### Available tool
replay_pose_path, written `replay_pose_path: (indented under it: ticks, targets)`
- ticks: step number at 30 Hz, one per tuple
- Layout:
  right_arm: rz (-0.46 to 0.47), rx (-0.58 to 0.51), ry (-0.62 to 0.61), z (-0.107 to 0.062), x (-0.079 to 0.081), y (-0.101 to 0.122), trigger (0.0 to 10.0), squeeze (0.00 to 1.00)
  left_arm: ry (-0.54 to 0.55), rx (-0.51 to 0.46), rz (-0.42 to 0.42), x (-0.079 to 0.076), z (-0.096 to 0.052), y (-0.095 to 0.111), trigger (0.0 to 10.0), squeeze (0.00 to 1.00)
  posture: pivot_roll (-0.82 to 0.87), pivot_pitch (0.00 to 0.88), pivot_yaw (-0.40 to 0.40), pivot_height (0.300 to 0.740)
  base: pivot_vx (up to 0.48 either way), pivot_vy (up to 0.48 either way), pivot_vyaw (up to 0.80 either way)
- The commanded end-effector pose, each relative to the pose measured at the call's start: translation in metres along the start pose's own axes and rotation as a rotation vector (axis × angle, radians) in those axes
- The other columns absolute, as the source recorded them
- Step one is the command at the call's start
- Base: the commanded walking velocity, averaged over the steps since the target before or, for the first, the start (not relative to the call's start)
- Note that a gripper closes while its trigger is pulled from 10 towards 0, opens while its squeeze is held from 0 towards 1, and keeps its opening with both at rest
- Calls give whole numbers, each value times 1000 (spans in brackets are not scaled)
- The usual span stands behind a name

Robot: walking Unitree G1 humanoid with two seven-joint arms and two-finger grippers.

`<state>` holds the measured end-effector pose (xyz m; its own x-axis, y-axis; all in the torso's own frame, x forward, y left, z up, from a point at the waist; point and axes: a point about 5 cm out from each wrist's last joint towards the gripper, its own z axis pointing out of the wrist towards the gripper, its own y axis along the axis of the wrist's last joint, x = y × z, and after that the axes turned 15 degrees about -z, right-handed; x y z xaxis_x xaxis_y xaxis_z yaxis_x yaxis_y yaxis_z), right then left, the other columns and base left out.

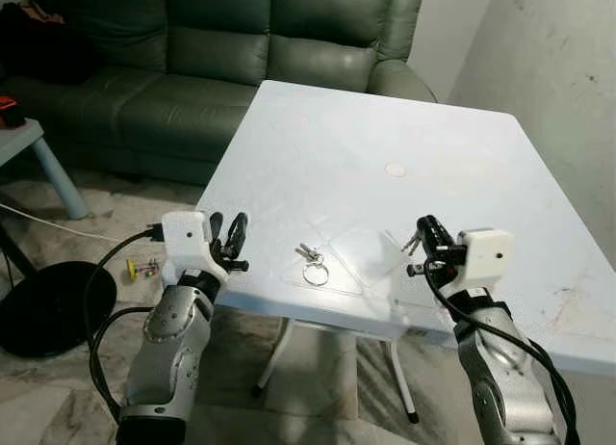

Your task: Hang keys on a hook

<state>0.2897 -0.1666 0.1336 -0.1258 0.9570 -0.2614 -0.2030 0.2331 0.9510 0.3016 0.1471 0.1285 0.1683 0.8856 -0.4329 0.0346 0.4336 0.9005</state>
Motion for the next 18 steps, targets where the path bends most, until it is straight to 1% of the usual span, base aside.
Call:
replay_pose_path:
  ticks: [1, 3, 8, 15, 18]
  targets:
    - [-25, -12, -3, 3, -4, 1, 10000, 0, -24, -10, 1, -3, 4, 3, 10000, 0, 171, 9, -85, 740, 0, 0, 0]
    - [-43, -16, 5, 8, -7, 0, 10000, 0, -42, -16, -1, -3, 8, 6, 10000, 0, 170, 15, -87, 740, 0, 0, 0]
    - [-49, -17, 2, 10, -9, 0, 10000, 0, -48, -20, 0, -4, 11, 7, 10000, 0, 167, 19, -84, 740, 0, 0, 0]
    - [-41, -5, -21, 7, -8, -4, 10000, 0, -42, -27, -28, -4, 10, 6, 10000, 0, 165, 13, -83, 740, 0, 0, 0]
    - [-29, 9, -35, 5, -6, -6, 10000, 0, -35, -30, -40, -4, 10, 6, 10000, 0, 167, 8, -86, 740, 0, 359, 0]
